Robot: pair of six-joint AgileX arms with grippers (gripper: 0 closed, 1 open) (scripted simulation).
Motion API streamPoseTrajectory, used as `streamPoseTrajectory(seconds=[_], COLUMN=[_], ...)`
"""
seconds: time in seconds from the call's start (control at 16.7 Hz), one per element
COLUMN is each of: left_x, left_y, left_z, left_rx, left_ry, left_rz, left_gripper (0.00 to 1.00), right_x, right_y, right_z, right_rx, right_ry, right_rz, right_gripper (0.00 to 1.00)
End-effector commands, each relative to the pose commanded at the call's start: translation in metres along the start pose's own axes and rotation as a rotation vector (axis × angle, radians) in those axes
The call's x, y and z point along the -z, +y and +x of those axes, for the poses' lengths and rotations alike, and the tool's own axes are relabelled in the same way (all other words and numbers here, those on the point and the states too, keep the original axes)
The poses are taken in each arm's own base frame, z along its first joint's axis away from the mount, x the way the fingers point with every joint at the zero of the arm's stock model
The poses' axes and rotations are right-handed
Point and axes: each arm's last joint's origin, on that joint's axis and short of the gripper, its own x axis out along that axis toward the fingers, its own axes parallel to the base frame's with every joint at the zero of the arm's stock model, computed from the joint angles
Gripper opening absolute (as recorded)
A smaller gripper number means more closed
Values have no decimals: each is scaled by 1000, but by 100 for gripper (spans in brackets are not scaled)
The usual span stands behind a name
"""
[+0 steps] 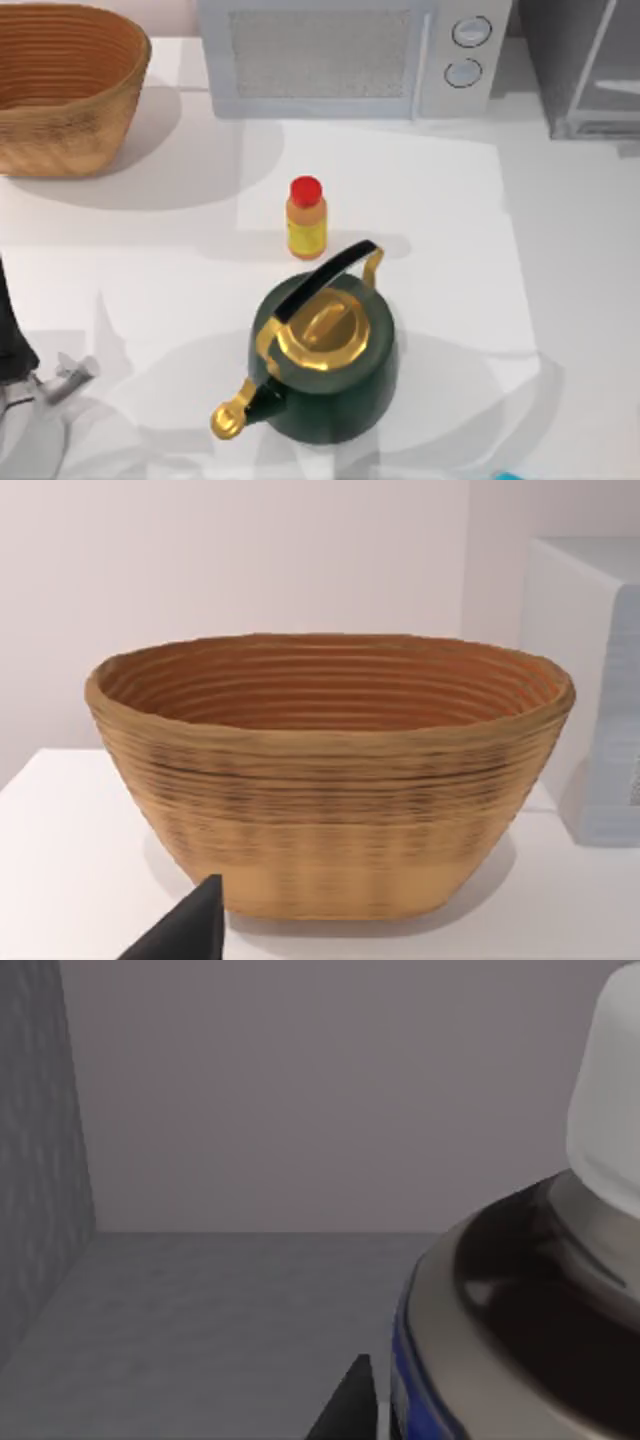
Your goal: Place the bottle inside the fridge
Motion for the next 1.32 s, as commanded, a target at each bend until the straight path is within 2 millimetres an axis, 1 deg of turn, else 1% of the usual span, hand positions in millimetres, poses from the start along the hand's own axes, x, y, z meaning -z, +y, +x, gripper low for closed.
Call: streamPoseTrajectory(seconds=[0.12, 0.24, 0.36, 0.54, 0.66, 0.78, 1.02, 1.32], left_x=[0, 0, 0, 0, 0, 0, 0, 0], left_y=[0, 0, 0, 0, 0, 0, 0, 0], left_z=[0, 0, 0, 0, 0, 0, 0, 0], left_rx=[0, 0, 0, 0, 0, 0, 0, 0], left_ry=[0, 0, 0, 0, 0, 0, 0, 0], left_rz=[0, 0, 0, 0, 0, 0, 0, 0], left_gripper=[100, 100, 100, 100, 100, 100, 100, 100], right_x=[2, 5, 4, -3, -3, -1, -1, -1], right_y=[0, -1, -3, -4, -3, -2, -1, -1], right_z=[3, 16, 36, 73, 90, 99, 100, 100], right_rx=[0, 0, 0, 0, 0, 0, 0, 0], right_ry=[4, 13, 9, -16, -12, -2, 0, 0], right_rz=[1, 3, 2, -4, -3, 0, 0, 0], right_gripper=[1, 1, 1, 1, 1, 1, 1, 38])
